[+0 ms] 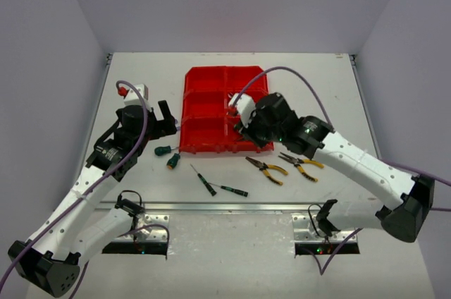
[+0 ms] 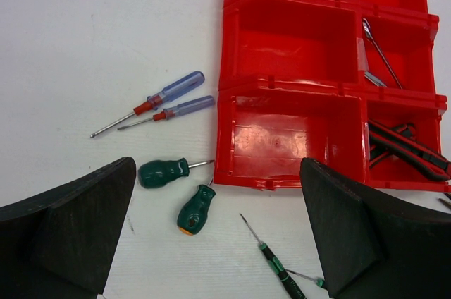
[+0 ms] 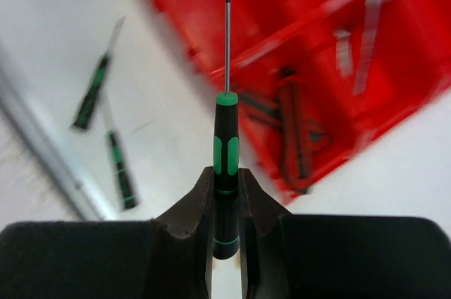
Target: Sort the tools into containers
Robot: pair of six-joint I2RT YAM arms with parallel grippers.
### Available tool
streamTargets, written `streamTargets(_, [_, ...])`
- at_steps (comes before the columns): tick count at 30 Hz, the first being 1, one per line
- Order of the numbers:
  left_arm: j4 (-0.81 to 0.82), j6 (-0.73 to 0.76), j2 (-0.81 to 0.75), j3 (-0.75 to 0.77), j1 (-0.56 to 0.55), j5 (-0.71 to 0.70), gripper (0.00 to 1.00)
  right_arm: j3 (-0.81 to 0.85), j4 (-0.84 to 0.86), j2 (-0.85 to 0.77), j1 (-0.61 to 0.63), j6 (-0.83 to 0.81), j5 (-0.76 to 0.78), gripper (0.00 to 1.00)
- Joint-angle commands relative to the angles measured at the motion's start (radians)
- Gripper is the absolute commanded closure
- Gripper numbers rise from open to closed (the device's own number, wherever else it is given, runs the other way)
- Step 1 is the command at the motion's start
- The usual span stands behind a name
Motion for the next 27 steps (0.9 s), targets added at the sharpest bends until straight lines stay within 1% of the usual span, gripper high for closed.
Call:
streamTargets(1, [0.029, -0.001, -0.017, 0.009, 0.006, -0.018, 0.0, 0.092, 0.272, 0.093, -0.233, -0.254, -0.03, 1.0])
streamTargets(3, [0.033, -0.001, -0.021, 0.007, 0.006, -0.014, 0.0, 0.142, 0.408, 0.213, -0.325, -0.37, -0.105, 1.0])
streamTargets(5, [0.034, -0.001, -0.017, 0.006, 0.006, -0.005, 0.0, 0.213, 0.485, 0.337, -0.382, -0.449, -0.169, 1.0])
streamTargets(10, [0.031, -0.001, -0.004, 0.009, 0.005, 0.003, 0.0, 0.568, 0.474, 0.73, -0.488, -0.479, -0.236, 1.0])
streamTargets(11, [0.031, -0.001, -0.007, 0.008, 0.005, 0.003, 0.0, 0.614, 0.468, 0.782, -0.501, -0.481, -0.254, 1.0])
streamTargets(12, [0.033, -0.001, -0.012, 0.006, 0.005, 0.004, 0.0, 0.63, 0.468, 0.796, -0.504, -0.487, -0.265, 1.0])
streamTargets(13, [0.035, 0.0, -0.021, 0.004, 0.005, 0.002, 0.0, 0.701, 0.468, 0.861, -0.518, -0.491, -0.272, 1.0])
streamTargets(14, [0.036, 0.001, -0.022, 0.005, 0.004, 0.002, 0.0, 0.709, 0.466, 0.898, -0.519, -0.492, -0.274, 1.0])
streamTargets(15, [0.037, 0.001, -0.024, 0.003, 0.004, 0.005, 0.0, 0.757, 0.458, 0.944, -0.523, -0.493, -0.274, 1.0])
streamTargets(16, [0.037, 0.002, -0.023, 0.005, 0.006, 0.005, 0.0, 0.805, 0.446, 0.967, -0.527, -0.492, -0.282, 0.98])
streamTargets(18, [0.036, 0.001, -0.021, 0.004, 0.005, 0.006, 0.0, 0.863, 0.395, 1.018, -0.529, -0.491, -0.276, 0.9])
streamTargets(19, [0.035, 0.001, -0.02, 0.005, 0.006, 0.005, 0.0, 0.881, 0.369, 1.037, -0.529, -0.488, -0.276, 0.82])
streamTargets(20, [0.035, 0.001, -0.021, 0.005, 0.006, 0.006, 0.0, 0.898, 0.348, 1.042, -0.529, -0.488, -0.289, 0.72])
streamTargets(21, [0.035, 0.001, -0.022, 0.005, 0.006, 0.006, 0.0, 0.9, 0.334, 1.039, -0.529, -0.485, -0.302, 0.64])
streamTargets(22, [0.035, 0.001, -0.024, 0.004, 0.006, 0.006, 0.0, 0.892, 0.324, 1.031, -0.529, -0.481, -0.316, 0.59])
streamTargets(24, [0.035, 0.001, -0.026, 0.004, 0.006, 0.005, 0.0, 0.842, 0.333, 0.984, -0.529, -0.48, -0.33, 0.53])
streamTargets(26, [0.035, 0.001, -0.026, 0.004, 0.005, 0.005, 0.0, 0.79, 0.351, 0.932, -0.529, -0.48, -0.338, 0.43])
streamTargets(27, [0.035, 0.001, -0.025, 0.004, 0.006, 0.005, 0.0, 0.769, 0.358, 0.903, -0.529, -0.476, -0.341, 0.4])
